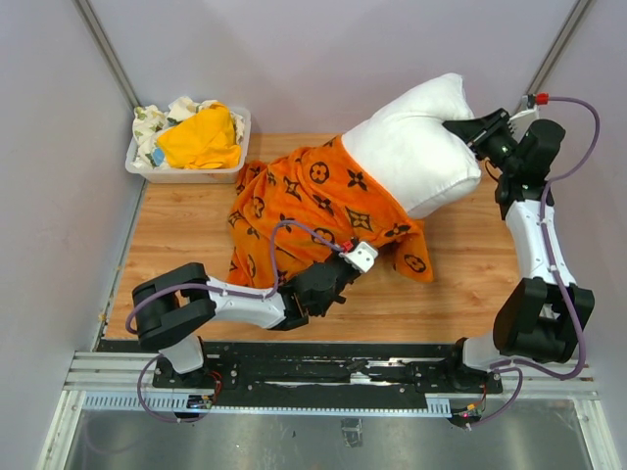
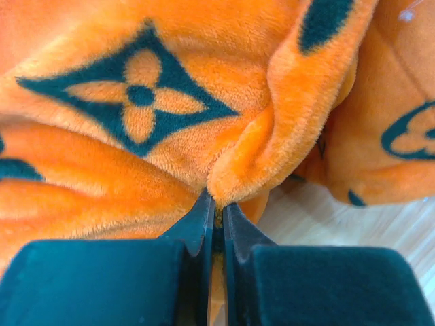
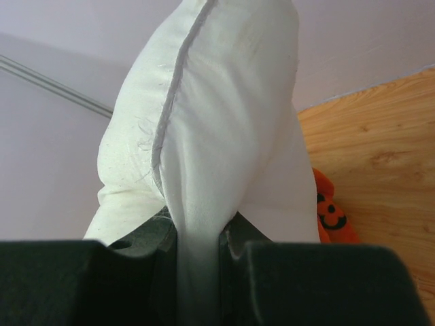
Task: Remove the pillowcase from the pillow
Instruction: Remove the pillow from the pillowcase.
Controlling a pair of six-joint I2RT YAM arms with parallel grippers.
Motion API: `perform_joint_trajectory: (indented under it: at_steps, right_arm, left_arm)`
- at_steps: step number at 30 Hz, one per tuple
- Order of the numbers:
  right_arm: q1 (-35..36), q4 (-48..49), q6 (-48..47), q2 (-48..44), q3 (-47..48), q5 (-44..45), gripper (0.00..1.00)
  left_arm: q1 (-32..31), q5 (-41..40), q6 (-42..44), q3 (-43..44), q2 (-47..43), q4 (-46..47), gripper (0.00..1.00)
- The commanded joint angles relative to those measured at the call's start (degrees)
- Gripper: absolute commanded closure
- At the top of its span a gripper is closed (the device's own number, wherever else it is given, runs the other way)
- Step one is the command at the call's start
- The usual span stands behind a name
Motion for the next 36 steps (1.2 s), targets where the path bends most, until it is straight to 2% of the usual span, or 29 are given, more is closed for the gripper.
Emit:
perform_joint_trajectory:
  at_steps: [1,9,12,14,15,17,18,19,20,21,24,29,32,36]
  right_arm:
    - [-1.6,9.1,6.1,0.2,8.1,-1.6,0.99]
    - [-3.9,7.7,10.0,6.2,26.0,-3.8,0.99]
    - [-4.3,7.1,9.8,6.4,27.5,-3.8,0.99]
    - [-4.3,7.4,9.7,6.0,26.5,-3.9,0.99]
    - [-4.2,8.1,10.0,5.6,25.2,-3.9,0.99]
    - [-4.2,9.6,10.4,4.7,22.5,-3.9,0.99]
    - [-4.3,10.0,10.5,4.3,21.2,-4.0,0.99]
    - [-4.3,10.4,10.5,4.1,20.1,-4.2,0.99]
    - [-4.4,10.4,10.5,4.0,19.5,-4.4,0.99]
    - [-4.6,10.6,10.6,3.9,19.3,-4.6,0.99]
    - [-5.9,10.4,11.1,4.2,20.3,-5.2,0.99]
    - [-8.8,10.5,12.3,4.2,21.5,-6.2,0.99]
    - [-9.7,11.4,13.0,3.8,20.3,-6.2,0.99]
    - [-9.8,13.8,14.8,3.8,18.3,-6.4,0.99]
  left_arm:
    - [-0.3,-3.1,-7.5,-5.3,-0.7,-3.6,0.99]
    - [-0.3,-7.4,-31.8,-14.3,-1.0,-16.2,1.0]
    - [-0.3,-7.2,-37.9,-16.9,-1.4,-19.5,1.0]
    - [-0.3,-6.3,-39.0,-18.1,-2.5,-20.4,1.0]
    - [-0.3,-5.6,-38.5,-18.3,-3.7,-20.4,0.95]
    - [-0.3,-5.1,-36.8,-18.0,-7.0,-20.7,0.72]
    - [-0.2,-5.3,-35.9,-17.5,-9.2,-21.0,0.53]
    - [-0.2,-6.1,-35.1,-16.9,-11.5,-21.7,0.25]
    - [0.0,-7.3,-34.5,-15.9,-14.0,-22.6,0.07]
    - [0.4,-7.6,-33.8,-14.9,-16.2,-24.0,0.01]
    - [4.5,-4.5,-33.4,-11.1,-22.5,-29.9,0.01]
    - [10.4,4.2,-34.1,-10.7,-30.3,-35.7,0.01]
    - [10.8,3.5,-35.9,-11.4,-29.5,-39.0,0.01]
    - [11.0,4.3,-41.3,-11.8,-24.0,-41.4,0.01]
